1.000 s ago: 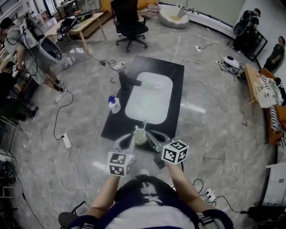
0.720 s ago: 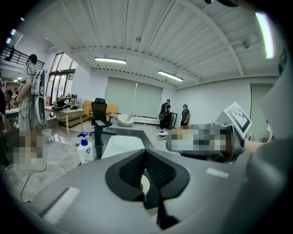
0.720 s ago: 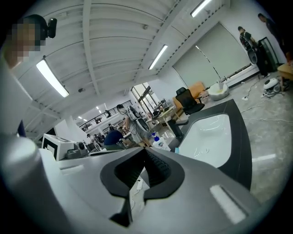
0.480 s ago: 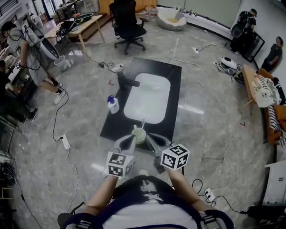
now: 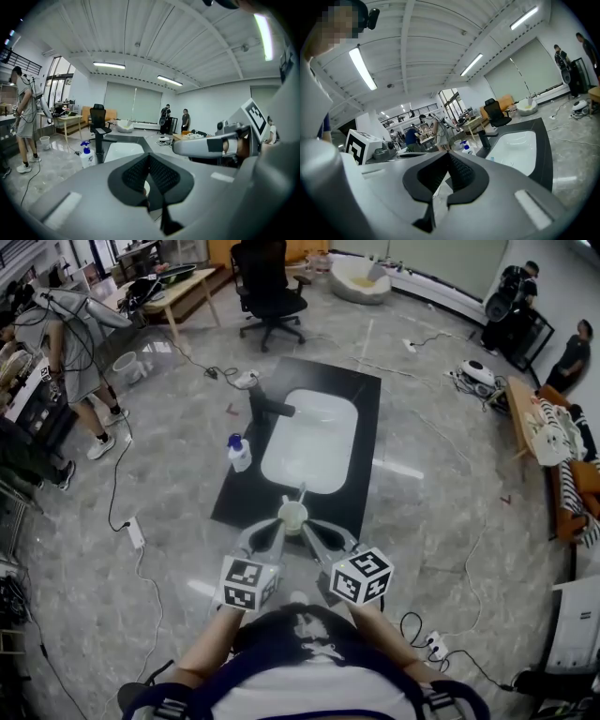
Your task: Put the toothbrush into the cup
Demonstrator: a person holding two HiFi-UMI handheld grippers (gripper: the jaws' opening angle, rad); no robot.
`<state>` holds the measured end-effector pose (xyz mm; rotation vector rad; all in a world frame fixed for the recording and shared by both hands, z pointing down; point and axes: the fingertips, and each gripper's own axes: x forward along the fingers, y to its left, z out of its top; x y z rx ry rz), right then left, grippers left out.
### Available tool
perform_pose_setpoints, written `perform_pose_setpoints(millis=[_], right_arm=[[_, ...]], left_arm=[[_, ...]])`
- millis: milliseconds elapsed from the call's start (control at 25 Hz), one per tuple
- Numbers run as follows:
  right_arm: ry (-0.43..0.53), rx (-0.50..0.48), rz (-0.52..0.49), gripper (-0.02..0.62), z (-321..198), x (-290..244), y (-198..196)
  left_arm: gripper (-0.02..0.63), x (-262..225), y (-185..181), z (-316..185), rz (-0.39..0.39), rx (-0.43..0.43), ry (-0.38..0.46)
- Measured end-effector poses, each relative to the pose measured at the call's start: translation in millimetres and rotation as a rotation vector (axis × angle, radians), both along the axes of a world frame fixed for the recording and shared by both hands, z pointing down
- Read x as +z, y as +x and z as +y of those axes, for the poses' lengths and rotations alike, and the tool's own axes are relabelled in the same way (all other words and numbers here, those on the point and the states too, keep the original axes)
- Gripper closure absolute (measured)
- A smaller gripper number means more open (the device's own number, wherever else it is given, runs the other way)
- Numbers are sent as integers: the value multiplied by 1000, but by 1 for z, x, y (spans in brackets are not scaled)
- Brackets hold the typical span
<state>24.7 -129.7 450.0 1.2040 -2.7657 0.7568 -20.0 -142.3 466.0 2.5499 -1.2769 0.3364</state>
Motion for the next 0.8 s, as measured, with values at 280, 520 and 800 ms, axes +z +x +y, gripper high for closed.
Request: perform_pose_setpoints(millis=[280, 520, 800], right_arm=[[28, 23, 49, 595, 12, -5, -8], [40, 38, 64, 594, 19, -11, -15], [52, 53, 72, 594, 24, -12, -19]], left_arm=[[606, -9, 0, 9, 1, 28, 28], [606, -17, -5, 15, 8, 45, 39], [606, -17, -10, 21, 16, 54, 47]])
